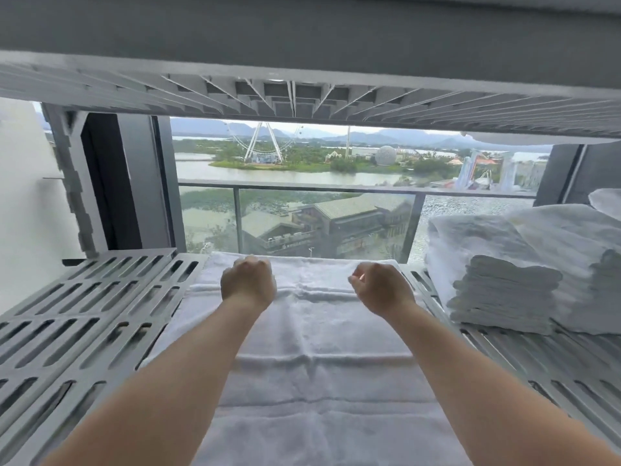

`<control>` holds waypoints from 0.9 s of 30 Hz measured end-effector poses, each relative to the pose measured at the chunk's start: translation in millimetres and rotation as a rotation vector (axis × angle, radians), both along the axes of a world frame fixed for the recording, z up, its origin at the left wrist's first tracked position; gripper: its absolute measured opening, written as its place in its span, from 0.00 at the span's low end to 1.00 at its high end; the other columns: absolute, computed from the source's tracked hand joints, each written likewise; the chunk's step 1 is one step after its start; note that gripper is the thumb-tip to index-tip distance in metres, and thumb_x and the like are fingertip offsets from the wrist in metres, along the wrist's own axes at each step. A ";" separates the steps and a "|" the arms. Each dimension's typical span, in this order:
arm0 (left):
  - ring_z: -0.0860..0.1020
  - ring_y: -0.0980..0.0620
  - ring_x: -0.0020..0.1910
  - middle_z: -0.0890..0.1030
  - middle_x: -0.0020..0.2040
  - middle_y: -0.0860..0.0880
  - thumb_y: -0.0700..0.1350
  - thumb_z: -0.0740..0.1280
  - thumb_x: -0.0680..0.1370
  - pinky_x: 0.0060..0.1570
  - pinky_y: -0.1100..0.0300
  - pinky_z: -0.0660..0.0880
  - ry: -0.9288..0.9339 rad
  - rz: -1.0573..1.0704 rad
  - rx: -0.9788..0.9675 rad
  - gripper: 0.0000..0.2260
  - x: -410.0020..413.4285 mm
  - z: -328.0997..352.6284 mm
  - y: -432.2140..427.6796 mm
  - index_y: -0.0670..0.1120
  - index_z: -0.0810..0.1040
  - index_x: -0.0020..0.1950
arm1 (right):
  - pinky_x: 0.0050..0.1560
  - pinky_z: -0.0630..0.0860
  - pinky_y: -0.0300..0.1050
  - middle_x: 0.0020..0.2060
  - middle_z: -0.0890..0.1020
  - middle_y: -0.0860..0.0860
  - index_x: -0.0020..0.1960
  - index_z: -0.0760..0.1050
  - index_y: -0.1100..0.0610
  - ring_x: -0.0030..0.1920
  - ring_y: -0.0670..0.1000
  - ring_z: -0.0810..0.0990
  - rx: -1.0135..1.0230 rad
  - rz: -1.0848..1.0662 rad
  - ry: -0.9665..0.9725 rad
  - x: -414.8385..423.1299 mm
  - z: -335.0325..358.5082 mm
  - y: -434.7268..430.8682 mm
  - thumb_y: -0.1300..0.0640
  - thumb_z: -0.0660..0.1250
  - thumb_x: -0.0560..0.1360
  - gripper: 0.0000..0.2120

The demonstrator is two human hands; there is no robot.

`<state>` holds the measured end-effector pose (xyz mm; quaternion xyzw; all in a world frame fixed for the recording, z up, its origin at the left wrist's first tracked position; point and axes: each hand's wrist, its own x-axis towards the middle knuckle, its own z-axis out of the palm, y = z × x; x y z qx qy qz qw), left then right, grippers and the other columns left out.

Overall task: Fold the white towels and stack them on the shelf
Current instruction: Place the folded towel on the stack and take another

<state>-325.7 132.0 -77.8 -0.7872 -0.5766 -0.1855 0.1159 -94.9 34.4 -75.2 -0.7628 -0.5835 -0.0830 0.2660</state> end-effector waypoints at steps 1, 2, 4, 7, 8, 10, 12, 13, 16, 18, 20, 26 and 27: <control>0.78 0.45 0.53 0.79 0.53 0.46 0.48 0.59 0.81 0.51 0.53 0.77 0.010 0.016 -0.003 0.13 5.2 -1.0 11.2 0.47 0.81 0.57 | 0.48 0.75 0.46 0.46 0.86 0.54 0.52 0.82 0.53 0.51 0.58 0.82 0.012 -0.007 0.008 3.1 1.4 14.8 0.49 0.64 0.78 0.11; 0.78 0.45 0.53 0.79 0.53 0.46 0.51 0.59 0.81 0.51 0.54 0.77 0.026 0.035 -0.008 0.14 10.2 -2.8 22.1 0.47 0.81 0.57 | 0.48 0.75 0.47 0.46 0.86 0.55 0.52 0.82 0.53 0.51 0.58 0.82 0.016 -0.012 0.020 6.4 1.5 28.7 0.49 0.64 0.79 0.11; 0.78 0.45 0.53 0.79 0.54 0.47 0.53 0.59 0.82 0.50 0.54 0.76 0.040 0.074 -0.028 0.16 19.6 -7.7 42.1 0.46 0.82 0.56 | 0.49 0.76 0.48 0.47 0.85 0.56 0.54 0.82 0.54 0.52 0.59 0.82 0.006 -0.015 0.041 12.9 -2.4 53.0 0.50 0.62 0.80 0.12; 0.79 0.45 0.54 0.79 0.55 0.46 0.53 0.61 0.81 0.47 0.54 0.75 0.001 0.104 -0.059 0.16 33.1 -15.2 68.5 0.44 0.81 0.58 | 0.50 0.76 0.49 0.48 0.85 0.57 0.54 0.82 0.56 0.53 0.60 0.81 -0.029 0.010 0.059 25.5 -13.0 82.9 0.52 0.61 0.81 0.12; 0.79 0.45 0.54 0.79 0.56 0.46 0.54 0.61 0.82 0.46 0.54 0.75 0.002 0.108 -0.071 0.16 37.7 -17.6 75.8 0.44 0.81 0.59 | 0.51 0.77 0.49 0.48 0.85 0.57 0.55 0.81 0.56 0.53 0.60 0.81 -0.050 0.016 0.061 30.8 -16.2 91.5 0.53 0.61 0.81 0.12; 0.79 0.45 0.55 0.77 0.58 0.47 0.53 0.61 0.82 0.45 0.54 0.74 0.009 0.116 -0.101 0.16 45.2 -19.9 89.5 0.46 0.79 0.61 | 0.52 0.76 0.49 0.51 0.85 0.57 0.59 0.80 0.55 0.54 0.59 0.80 -0.097 0.021 0.068 43.1 -20.1 108.7 0.57 0.59 0.82 0.12; 0.80 0.43 0.55 0.76 0.61 0.46 0.47 0.60 0.81 0.43 0.54 0.72 0.000 0.143 -0.117 0.13 50.5 -20.2 102.8 0.46 0.77 0.63 | 0.54 0.75 0.48 0.56 0.83 0.57 0.66 0.76 0.53 0.57 0.59 0.79 -0.121 0.008 0.076 54.3 -21.4 125.4 0.66 0.56 0.79 0.20; 0.80 0.42 0.56 0.75 0.62 0.45 0.43 0.59 0.81 0.42 0.53 0.71 0.008 0.158 -0.127 0.14 52.0 -20.0 109.2 0.45 0.76 0.65 | 0.55 0.75 0.48 0.58 0.82 0.57 0.68 0.74 0.52 0.59 0.59 0.79 -0.133 0.005 0.059 57.7 -21.1 133.6 0.68 0.54 0.78 0.24; 0.78 0.40 0.59 0.72 0.66 0.42 0.35 0.55 0.78 0.42 0.50 0.74 0.099 0.154 -0.171 0.20 55.8 -18.2 123.6 0.44 0.69 0.70 | 0.59 0.75 0.50 0.63 0.79 0.56 0.73 0.69 0.50 0.61 0.58 0.78 -0.203 0.033 -0.064 61.9 -25.8 153.1 0.69 0.52 0.76 0.29; 0.76 0.40 0.62 0.69 0.70 0.42 0.32 0.55 0.76 0.47 0.49 0.77 0.126 0.140 -0.212 0.24 55.2 -18.4 133.3 0.45 0.66 0.72 | 0.62 0.74 0.50 0.68 0.77 0.54 0.76 0.64 0.47 0.64 0.57 0.77 -0.296 0.040 -0.107 63.3 -29.6 160.9 0.69 0.51 0.76 0.32; 0.75 0.41 0.65 0.68 0.73 0.44 0.32 0.57 0.76 0.49 0.49 0.78 0.176 0.137 -0.229 0.27 53.1 -17.7 141.4 0.45 0.65 0.74 | 0.66 0.73 0.50 0.72 0.73 0.53 0.79 0.58 0.46 0.68 0.57 0.74 -0.388 0.053 -0.109 67.5 -27.6 168.0 0.67 0.50 0.76 0.34; 0.80 0.45 0.55 0.76 0.59 0.45 0.34 0.60 0.78 0.41 0.55 0.75 0.235 0.147 -0.111 0.17 48.8 -13.1 143.2 0.45 0.79 0.63 | 0.64 0.75 0.49 0.67 0.77 0.56 0.73 0.68 0.55 0.65 0.58 0.76 -0.420 0.014 -0.031 68.6 -22.9 171.6 0.68 0.52 0.76 0.27; 0.80 0.45 0.54 0.77 0.57 0.46 0.34 0.61 0.77 0.42 0.55 0.75 0.213 0.147 -0.101 0.16 45.3 -11.7 141.3 0.45 0.80 0.61 | 0.63 0.74 0.48 0.65 0.78 0.56 0.69 0.71 0.56 0.64 0.57 0.77 -0.396 0.005 -0.032 67.4 -24.7 169.3 0.68 0.53 0.76 0.24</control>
